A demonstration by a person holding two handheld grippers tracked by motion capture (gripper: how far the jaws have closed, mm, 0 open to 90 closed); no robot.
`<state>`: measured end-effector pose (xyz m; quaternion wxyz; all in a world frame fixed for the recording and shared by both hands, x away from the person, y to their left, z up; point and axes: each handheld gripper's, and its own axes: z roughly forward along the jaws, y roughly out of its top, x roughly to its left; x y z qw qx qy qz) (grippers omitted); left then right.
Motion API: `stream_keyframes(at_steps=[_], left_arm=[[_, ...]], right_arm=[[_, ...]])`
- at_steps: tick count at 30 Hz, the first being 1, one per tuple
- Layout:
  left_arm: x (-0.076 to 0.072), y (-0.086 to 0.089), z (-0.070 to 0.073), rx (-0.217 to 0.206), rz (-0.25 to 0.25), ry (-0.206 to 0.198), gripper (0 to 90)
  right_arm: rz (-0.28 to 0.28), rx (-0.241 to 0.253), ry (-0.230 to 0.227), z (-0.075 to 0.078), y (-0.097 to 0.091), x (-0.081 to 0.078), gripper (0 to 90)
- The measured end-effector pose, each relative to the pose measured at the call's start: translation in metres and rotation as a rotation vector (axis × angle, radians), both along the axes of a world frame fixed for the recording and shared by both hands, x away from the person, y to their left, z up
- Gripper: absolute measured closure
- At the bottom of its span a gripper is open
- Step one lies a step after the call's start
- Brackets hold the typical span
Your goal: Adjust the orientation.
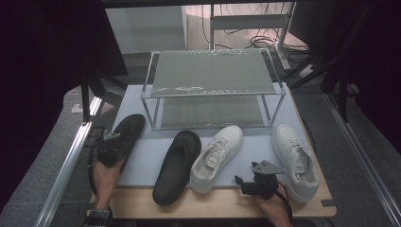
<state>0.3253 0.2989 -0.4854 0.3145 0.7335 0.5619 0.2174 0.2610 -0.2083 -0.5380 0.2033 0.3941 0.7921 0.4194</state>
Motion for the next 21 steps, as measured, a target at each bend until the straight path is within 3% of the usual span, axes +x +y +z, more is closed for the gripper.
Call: stream_keyframes(at_steps=[14,21], left_arm=[[-0.019,0.008,0.017,-0.014,-0.029,-0.026,83.3],[-0.032,0.008,0.022,-0.017,-0.054,-0.020,83.3]], right_arm=[[-0.001,-0.002,0.000,0.000,0.000,0.000,14.1],[0.000,0.000,0.000,0.000,0.000,0.000,14.0]])
